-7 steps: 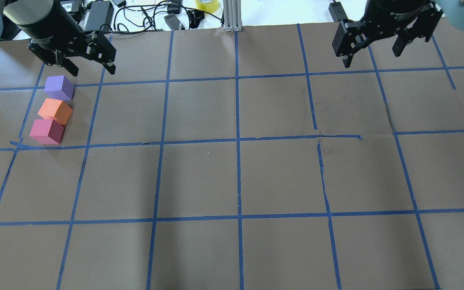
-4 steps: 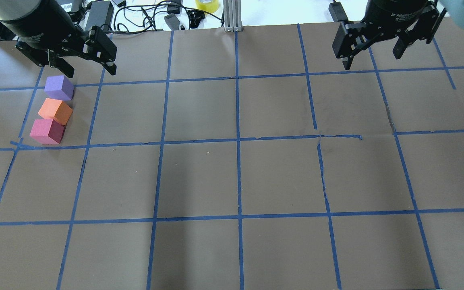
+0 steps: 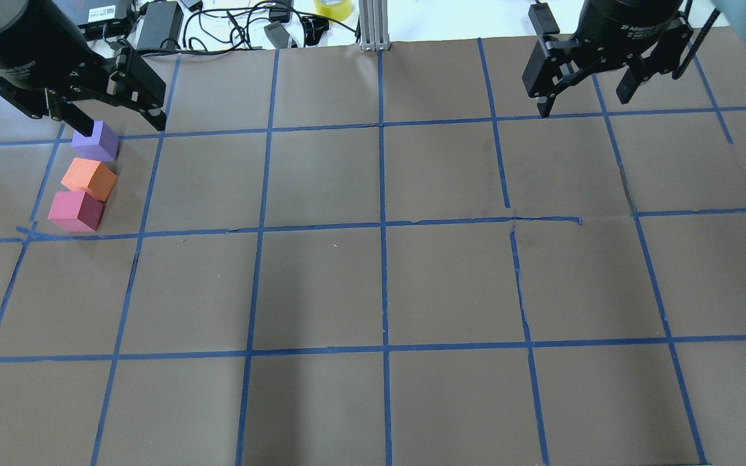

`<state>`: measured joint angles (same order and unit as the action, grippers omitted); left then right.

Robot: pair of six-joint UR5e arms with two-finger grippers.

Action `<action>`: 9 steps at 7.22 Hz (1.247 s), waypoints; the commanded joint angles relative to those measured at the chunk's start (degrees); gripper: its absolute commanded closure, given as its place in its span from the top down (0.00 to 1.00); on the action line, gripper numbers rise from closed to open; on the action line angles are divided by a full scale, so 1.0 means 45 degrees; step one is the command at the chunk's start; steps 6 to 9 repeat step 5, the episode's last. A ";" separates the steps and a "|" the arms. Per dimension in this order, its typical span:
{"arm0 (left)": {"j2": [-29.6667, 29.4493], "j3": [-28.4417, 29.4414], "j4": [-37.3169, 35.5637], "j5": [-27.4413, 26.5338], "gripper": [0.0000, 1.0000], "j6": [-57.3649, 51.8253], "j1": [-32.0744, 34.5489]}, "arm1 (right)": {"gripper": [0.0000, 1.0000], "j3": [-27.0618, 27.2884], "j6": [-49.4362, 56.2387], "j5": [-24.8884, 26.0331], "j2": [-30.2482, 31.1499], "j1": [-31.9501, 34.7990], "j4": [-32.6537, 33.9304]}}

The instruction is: Arrange blocks in a line

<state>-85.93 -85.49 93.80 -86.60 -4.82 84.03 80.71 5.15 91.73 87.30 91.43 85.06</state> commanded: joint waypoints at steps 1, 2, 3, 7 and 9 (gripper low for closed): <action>0.0362 0.0071 0.1081 -0.0284 0.92 0.0486 -0.0097 | 1.00 0.0014 -0.0012 -0.0267 0.0015 -0.0006 -0.0093; 0.0404 -0.0045 0.1089 -0.0906 0.92 0.0486 -0.0021 | 1.00 0.0014 -0.0012 -0.0267 0.0015 -0.0025 -0.0113; 0.0288 -0.0085 0.1031 -0.0912 0.92 0.0447 -0.0040 | 1.00 0.0033 -0.0031 -0.0248 0.0015 -0.0026 -0.0094; 0.0287 -0.0066 0.1011 -0.0756 0.92 0.0408 -0.0040 | 1.00 0.0033 -0.0051 -0.0267 -0.0005 -0.0045 -0.0191; 0.0287 -0.0066 0.1011 -0.0756 0.92 0.0408 -0.0040 | 1.00 0.0033 -0.0051 -0.0267 -0.0005 -0.0045 -0.0191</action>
